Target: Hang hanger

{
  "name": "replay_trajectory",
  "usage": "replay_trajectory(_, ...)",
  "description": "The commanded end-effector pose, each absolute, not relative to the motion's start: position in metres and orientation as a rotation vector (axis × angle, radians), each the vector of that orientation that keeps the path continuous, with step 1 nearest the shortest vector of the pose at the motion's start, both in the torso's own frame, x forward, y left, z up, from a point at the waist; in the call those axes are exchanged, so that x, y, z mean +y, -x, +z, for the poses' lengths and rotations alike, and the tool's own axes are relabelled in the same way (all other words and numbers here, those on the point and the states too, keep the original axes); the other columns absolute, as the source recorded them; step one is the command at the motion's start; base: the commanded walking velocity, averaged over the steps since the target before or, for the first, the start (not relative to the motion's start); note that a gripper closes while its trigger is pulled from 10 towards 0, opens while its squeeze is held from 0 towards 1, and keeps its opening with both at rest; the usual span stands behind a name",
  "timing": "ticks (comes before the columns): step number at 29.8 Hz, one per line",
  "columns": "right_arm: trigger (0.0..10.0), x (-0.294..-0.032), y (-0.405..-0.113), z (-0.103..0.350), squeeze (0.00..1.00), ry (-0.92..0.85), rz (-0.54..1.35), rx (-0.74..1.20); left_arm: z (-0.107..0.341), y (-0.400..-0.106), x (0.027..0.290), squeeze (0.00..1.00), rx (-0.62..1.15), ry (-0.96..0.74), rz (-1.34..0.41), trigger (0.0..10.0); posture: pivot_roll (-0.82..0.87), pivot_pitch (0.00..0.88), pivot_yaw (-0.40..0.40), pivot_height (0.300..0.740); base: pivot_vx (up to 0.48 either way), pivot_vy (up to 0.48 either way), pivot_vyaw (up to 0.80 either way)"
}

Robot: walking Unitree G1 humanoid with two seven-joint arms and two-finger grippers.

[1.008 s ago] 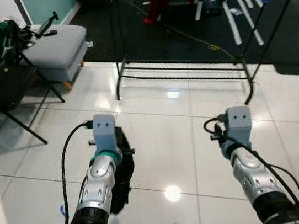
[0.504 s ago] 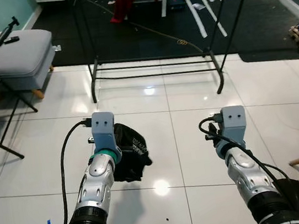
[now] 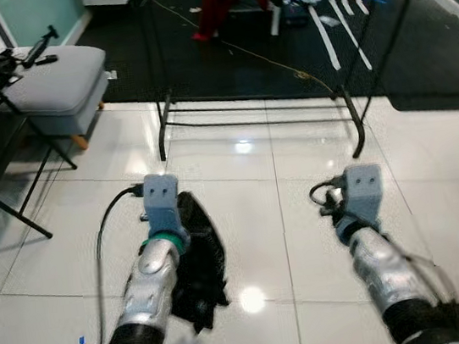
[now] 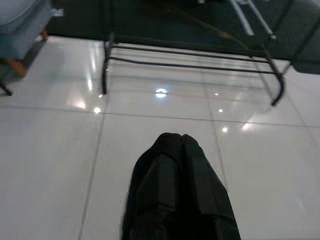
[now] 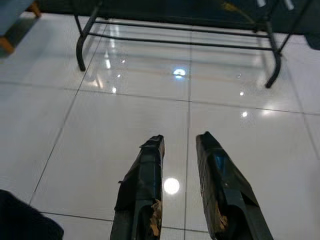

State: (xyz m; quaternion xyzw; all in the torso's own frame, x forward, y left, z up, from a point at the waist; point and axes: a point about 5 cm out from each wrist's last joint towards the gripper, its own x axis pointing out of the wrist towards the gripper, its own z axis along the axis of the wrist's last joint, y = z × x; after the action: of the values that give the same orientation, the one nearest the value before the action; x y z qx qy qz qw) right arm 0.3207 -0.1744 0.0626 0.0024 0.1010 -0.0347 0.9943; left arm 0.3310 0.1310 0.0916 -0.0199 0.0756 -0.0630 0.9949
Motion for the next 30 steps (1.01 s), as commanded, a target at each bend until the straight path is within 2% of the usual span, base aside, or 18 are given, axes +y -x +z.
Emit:
replay_trajectory(1, 10.0, -0.1817, -0.3199, 0.0616, 0.00, -0.001, -0.089, 0.211, 0.0931, -0.3310, 0.1248, 0.00, 0.139, 0.048, -0.143, 10.0, -0.05, 0.037, 0.021, 0.740, 0.322, 0.000, 0.00)
replay_trajectory(18, 10.0, -0.1813, -0.3217, 0.0626, 0.00, 0.002, -0.084, 0.209, 0.0942, -0.3319, 0.1253, 0.00, 0.136, 0.043, -0.147, 10.0, -0.05, 0.028, 0.017, 0.740, 0.313, 0.000, 0.00)
replay_trajectory(30, 10.0, -0.1810, -0.3209, 0.0618, 0.00, 0.003, -0.087, 0.210, 0.0936, -0.3329, 0.1252, 0.00, 0.131, -0.006, -0.149, 10.0, -0.05, 0.014, 0.025, 0.740, 0.000, 0.000, 0.00)
